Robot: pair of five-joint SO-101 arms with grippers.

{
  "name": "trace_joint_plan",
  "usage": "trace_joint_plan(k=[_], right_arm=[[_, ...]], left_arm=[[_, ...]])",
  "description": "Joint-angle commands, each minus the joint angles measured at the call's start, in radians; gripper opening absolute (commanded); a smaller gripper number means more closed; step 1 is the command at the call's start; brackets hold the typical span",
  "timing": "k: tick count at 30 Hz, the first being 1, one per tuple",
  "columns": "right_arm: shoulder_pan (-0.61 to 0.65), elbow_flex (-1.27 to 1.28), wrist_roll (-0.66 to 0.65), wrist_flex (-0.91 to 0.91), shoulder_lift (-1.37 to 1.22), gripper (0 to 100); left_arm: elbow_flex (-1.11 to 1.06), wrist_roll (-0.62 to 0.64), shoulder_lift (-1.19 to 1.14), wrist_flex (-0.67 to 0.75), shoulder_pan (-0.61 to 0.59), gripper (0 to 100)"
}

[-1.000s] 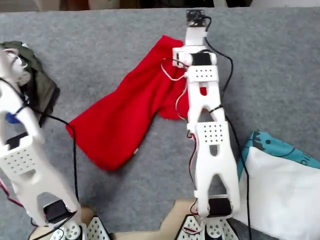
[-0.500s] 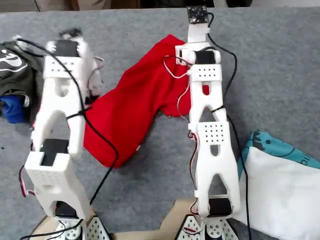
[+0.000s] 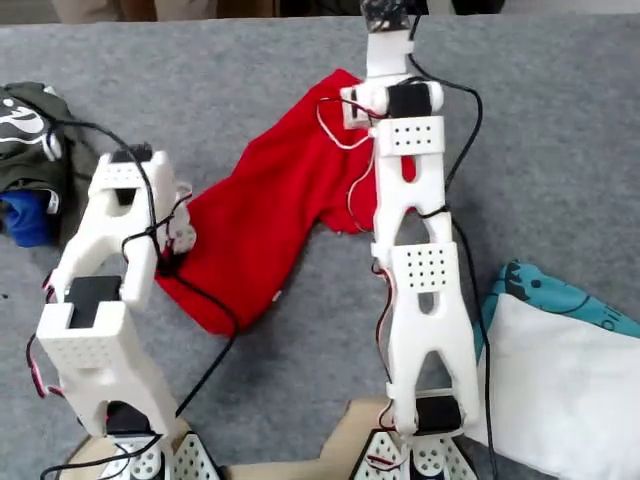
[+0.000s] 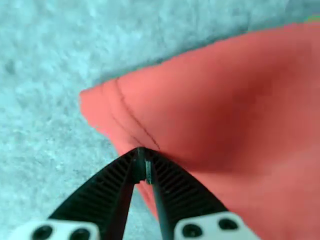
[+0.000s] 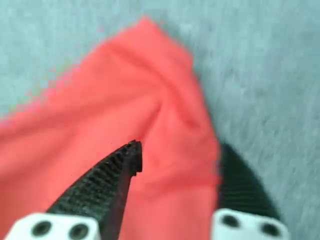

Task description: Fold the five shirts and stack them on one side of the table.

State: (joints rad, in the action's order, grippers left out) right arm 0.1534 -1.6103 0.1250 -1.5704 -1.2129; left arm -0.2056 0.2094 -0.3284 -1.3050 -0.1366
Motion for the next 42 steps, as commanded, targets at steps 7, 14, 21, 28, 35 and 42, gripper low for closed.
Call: trace_joint_plan(k=[7, 14, 21, 28, 35, 42], right_arm=[[-0.038, -0.027, -0.014, -0.218, 0.091, 3.4], [-0.038, 0.16, -0.008, -0.218, 0.13, 3.4], [-0.044, 0.366, -0.011, -0.215, 0.182, 3.4], [-0.016, 0.412, -0.014, -0.216, 0.265, 3.4], [0.028, 0.768, -0.184, -0.216, 0.567, 3.7], [0.015, 1.129, -0.72, -0.196, 0.774, 15.5]], left_arm=[[-0.028, -0.117, 0.004, 0.176, -0.15, 2], [0.0, -0.118, 0.004, 0.204, -0.252, 2], [0.118, -0.13, 0.004, 0.207, -0.35, 2], [0.155, -0.157, 0.013, 0.192, -0.358, 2], [0.281, -0.161, 0.013, 0.005, -0.361, 2], [0.18, -0.209, 0.137, 0.028, -0.371, 2]])
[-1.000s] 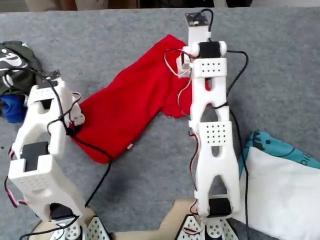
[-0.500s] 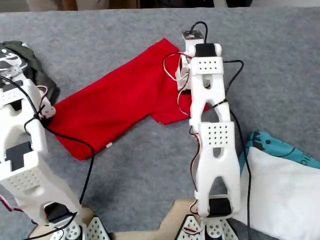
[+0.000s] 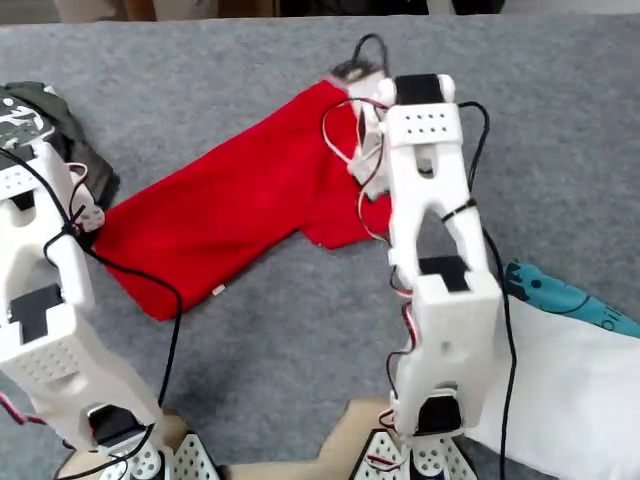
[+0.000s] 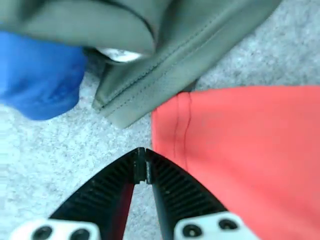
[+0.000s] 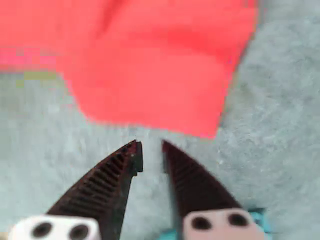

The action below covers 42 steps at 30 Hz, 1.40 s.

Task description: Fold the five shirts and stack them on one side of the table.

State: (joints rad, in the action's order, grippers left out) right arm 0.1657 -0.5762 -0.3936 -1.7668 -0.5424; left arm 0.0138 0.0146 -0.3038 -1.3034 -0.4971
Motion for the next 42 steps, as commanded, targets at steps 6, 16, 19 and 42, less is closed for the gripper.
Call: trace_joint_plan(k=[6, 16, 19, 42], right_arm=[[-0.001, 0.168, -0.451, 0.11, 0.107, 17.1], [-0.022, 0.168, -0.724, -0.006, 0.113, 17.4], [-0.035, 0.166, -0.806, 0.029, 0.113, 17.5], [0.056, 0.53, -0.95, 0.569, 0.027, 33.4]], left_arm=[[-0.428, -0.014, 0.432, 0.278, 0.072, 2], [-0.825, 0.163, 0.605, 0.75, 0.112, 2], [-0.832, 0.166, 0.561, 0.802, 0.11, 2], [-0.575, 0.161, 0.285, 0.687, 0.106, 2]])
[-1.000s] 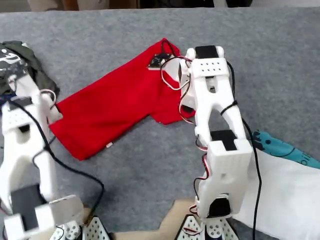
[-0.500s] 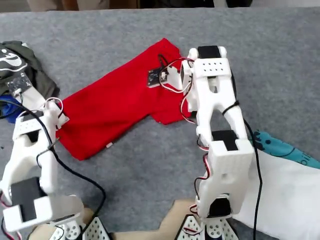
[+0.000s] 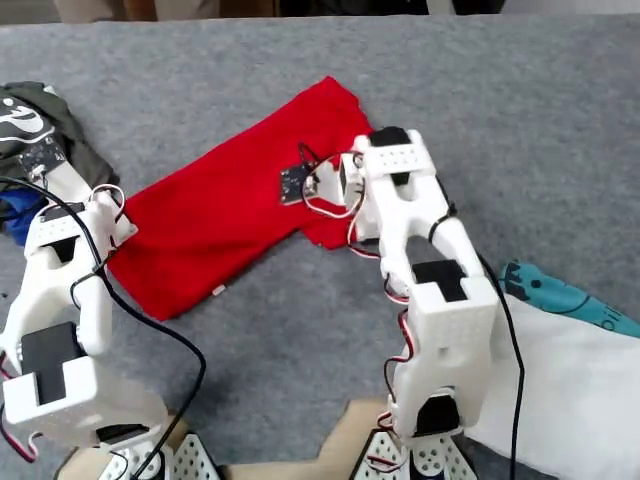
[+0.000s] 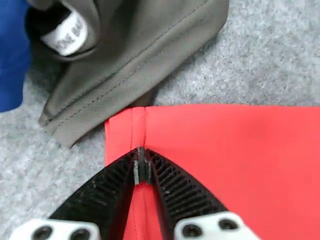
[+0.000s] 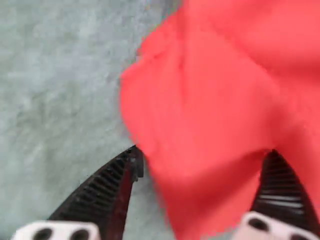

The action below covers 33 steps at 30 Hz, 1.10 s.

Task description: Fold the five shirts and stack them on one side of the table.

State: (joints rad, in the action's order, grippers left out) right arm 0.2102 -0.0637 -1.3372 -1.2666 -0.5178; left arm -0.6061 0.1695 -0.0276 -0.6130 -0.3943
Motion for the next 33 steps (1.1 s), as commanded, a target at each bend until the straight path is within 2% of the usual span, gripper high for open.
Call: trace_joint_plan(k=[1, 10, 18, 22, 28, 33], right_arm=[[0.012, 0.019, -0.005, 0.078, -0.001, 32.7], [0.008, -0.104, 0.012, 0.025, -0.111, 22.9], [0.008, -0.334, 0.026, -0.063, -0.242, 12.9], [0.008, -0.455, 0.026, -0.081, -0.303, 11.4], [0.035, -0.685, 0.011, -0.275, -0.358, 0.9], [0.042, -0.878, 0.008, -0.325, -0.438, 0.5]], left_arm=[[0.044, 0.006, 0.008, -0.003, 0.003, 2], [0.044, 0.003, 0.008, -0.003, 0.003, 2], [0.044, 0.002, 0.008, -0.003, 0.003, 2], [0.044, 0.002, 0.007, -0.003, 0.003, 2], [0.044, 0.0, 0.001, -0.003, 0.009, 2], [0.044, 0.0, 0.001, -0.003, 0.008, 2]])
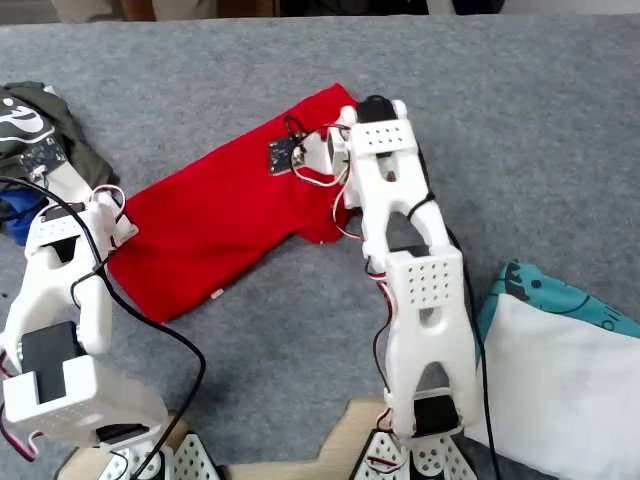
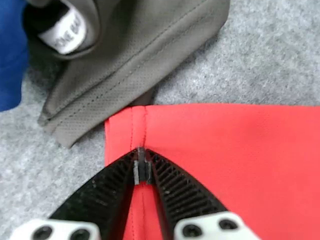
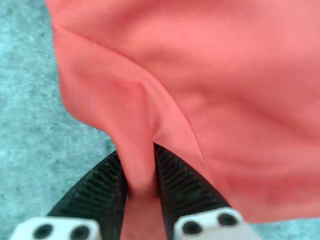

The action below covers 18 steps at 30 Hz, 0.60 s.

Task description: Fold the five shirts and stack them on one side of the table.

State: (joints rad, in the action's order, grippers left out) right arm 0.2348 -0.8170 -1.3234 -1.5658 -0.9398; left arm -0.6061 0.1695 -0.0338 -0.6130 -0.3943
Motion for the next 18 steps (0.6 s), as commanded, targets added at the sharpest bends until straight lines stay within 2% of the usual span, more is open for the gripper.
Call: trace_joint_plan(k=[1, 7, 15, 18], right_arm=[[0.018, -0.163, -0.008, -0.034, -0.031, 0.5], [0.028, -0.375, -0.014, -0.038, -0.104, 0.5], [0.071, -0.556, -0.103, -0.038, -0.17, 0.9], [0.088, -0.61, -0.106, -0.037, -0.188, 5.5]], left_arm=[[0.044, 0.0, 0.007, -0.003, 0.008, 2], [0.044, 0.0, 0.007, -0.003, 0.009, 2], [0.044, 0.0, 0.007, -0.003, 0.009, 2], [0.044, 0.0, 0.007, -0.003, 0.009, 2]])
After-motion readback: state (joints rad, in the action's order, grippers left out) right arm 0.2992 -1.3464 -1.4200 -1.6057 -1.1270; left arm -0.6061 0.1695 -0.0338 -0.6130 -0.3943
